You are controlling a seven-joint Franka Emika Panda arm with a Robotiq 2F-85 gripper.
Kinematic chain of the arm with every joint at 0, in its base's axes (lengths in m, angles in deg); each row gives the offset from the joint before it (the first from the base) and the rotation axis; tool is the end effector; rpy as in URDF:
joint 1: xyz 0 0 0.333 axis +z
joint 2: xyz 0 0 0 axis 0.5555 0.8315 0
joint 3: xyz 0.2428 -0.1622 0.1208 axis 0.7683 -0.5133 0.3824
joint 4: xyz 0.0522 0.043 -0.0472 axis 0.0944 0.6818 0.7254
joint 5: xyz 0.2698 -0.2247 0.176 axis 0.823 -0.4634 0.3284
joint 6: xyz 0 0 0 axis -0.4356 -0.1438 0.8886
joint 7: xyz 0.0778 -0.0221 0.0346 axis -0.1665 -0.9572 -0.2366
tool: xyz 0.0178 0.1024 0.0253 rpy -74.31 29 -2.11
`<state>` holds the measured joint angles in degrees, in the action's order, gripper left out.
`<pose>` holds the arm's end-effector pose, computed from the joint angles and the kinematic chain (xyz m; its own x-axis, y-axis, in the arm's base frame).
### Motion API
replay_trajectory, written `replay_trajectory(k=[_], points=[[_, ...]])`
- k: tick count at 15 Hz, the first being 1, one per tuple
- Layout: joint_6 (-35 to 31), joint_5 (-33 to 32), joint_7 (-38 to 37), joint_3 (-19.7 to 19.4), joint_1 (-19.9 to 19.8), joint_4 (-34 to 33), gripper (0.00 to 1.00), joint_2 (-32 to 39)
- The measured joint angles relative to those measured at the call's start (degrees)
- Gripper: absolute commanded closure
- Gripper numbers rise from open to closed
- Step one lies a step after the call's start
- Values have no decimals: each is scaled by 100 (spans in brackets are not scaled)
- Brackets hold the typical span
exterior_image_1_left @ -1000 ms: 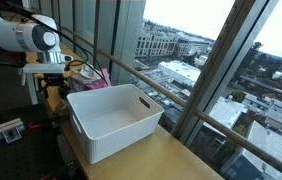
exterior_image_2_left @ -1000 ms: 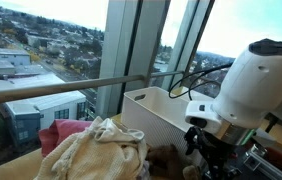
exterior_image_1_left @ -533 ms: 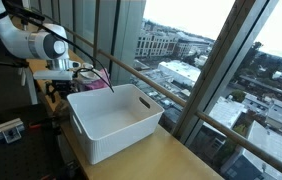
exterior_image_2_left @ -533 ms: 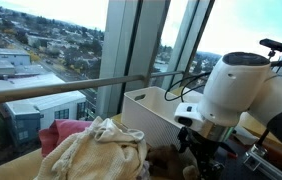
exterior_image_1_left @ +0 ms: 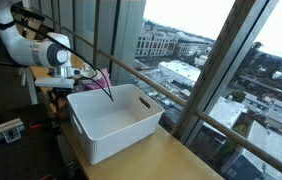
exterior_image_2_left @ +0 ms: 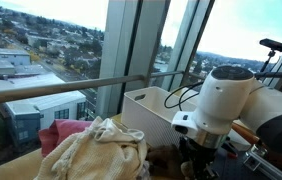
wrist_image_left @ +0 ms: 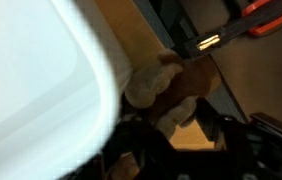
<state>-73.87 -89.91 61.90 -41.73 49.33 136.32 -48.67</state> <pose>0.4008 0.2120 0.1529 0.4828 0.8535 -0.1961 0.8756 -0.4734 0.0957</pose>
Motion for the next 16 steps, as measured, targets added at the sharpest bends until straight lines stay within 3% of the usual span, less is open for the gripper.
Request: replay_trajectory(k=[3, 4, 9, 16], points=[[7, 41, 0, 0, -2, -33, 98, -41], [15, 52, 0, 0, -2, -48, 100, -68], [237, 461, 132, 105, -3, -284, 99, -376], [1246, 1424, 676, 344, -22, -1291, 99, -1468]])
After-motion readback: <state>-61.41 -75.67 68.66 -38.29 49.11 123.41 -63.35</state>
